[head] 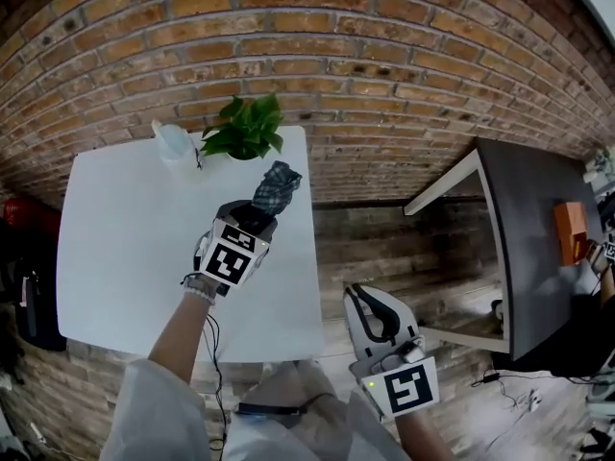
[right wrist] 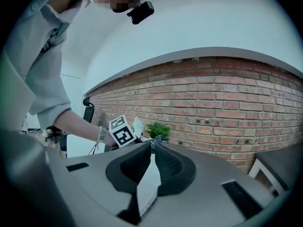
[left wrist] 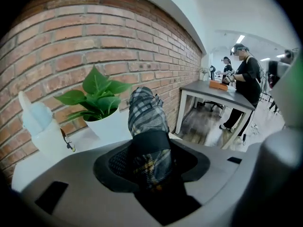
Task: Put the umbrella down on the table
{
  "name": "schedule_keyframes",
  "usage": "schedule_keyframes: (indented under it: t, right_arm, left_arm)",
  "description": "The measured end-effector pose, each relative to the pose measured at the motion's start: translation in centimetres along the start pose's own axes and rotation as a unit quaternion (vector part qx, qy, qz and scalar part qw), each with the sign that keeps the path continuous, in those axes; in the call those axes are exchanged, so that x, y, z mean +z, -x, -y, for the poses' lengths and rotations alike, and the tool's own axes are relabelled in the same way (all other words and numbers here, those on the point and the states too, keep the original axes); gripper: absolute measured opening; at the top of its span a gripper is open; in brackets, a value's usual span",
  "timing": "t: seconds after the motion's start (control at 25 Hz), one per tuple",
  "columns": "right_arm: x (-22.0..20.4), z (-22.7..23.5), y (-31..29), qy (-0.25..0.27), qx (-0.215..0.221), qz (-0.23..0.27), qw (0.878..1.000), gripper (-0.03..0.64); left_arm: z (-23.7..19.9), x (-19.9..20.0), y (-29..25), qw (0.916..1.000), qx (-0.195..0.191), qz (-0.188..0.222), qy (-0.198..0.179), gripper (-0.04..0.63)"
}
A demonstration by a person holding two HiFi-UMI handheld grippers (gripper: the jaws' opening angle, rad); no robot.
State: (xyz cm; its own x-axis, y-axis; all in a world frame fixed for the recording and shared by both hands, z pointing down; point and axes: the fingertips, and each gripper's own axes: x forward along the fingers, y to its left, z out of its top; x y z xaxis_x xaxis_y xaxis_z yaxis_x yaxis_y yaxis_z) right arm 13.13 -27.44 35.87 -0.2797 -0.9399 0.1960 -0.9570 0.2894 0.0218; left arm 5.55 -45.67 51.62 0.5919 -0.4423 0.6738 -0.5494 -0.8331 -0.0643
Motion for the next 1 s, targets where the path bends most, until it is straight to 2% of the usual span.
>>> schedule_keyframes:
  t: [0.12,0.24,0.56,0.72,1.0]
  right_arm:
    - [-0.6,0.3,-0.6,0.002,-0.004,-0.006,1.000,0.057]
    - [-1.2,0.2,-1.0,-0.003,-0.007,-0.012,1.000,0.057]
    - [-2.6,1.0,-1.1,-0.016,-0.021,-0.028,0.999,0.057]
    - [-3.0,1.4,-1.0,-0.015,-0.026,-0.033,0.999,0.057]
    - [-1.7,1.0,-1.3,-0.013,-0.016,-0.015,1.000,0.057]
  left_arm:
    - [-1.3,-0.3,-3.2,0.9997,-0.006,-0.023,-0.003,0.229]
    - [-2.2,-0.6,-5.8,0.9987,-0.014,-0.043,-0.024,0.229]
    - [-3.6,-2.3,-9.4,0.9943,-0.024,-0.094,-0.044,0.245]
    - [-3.5,-2.0,-9.6,0.9939,-0.019,-0.095,-0.053,0.260]
    - [-3.2,-1.3,-7.4,0.9979,-0.007,-0.062,-0.016,0.273]
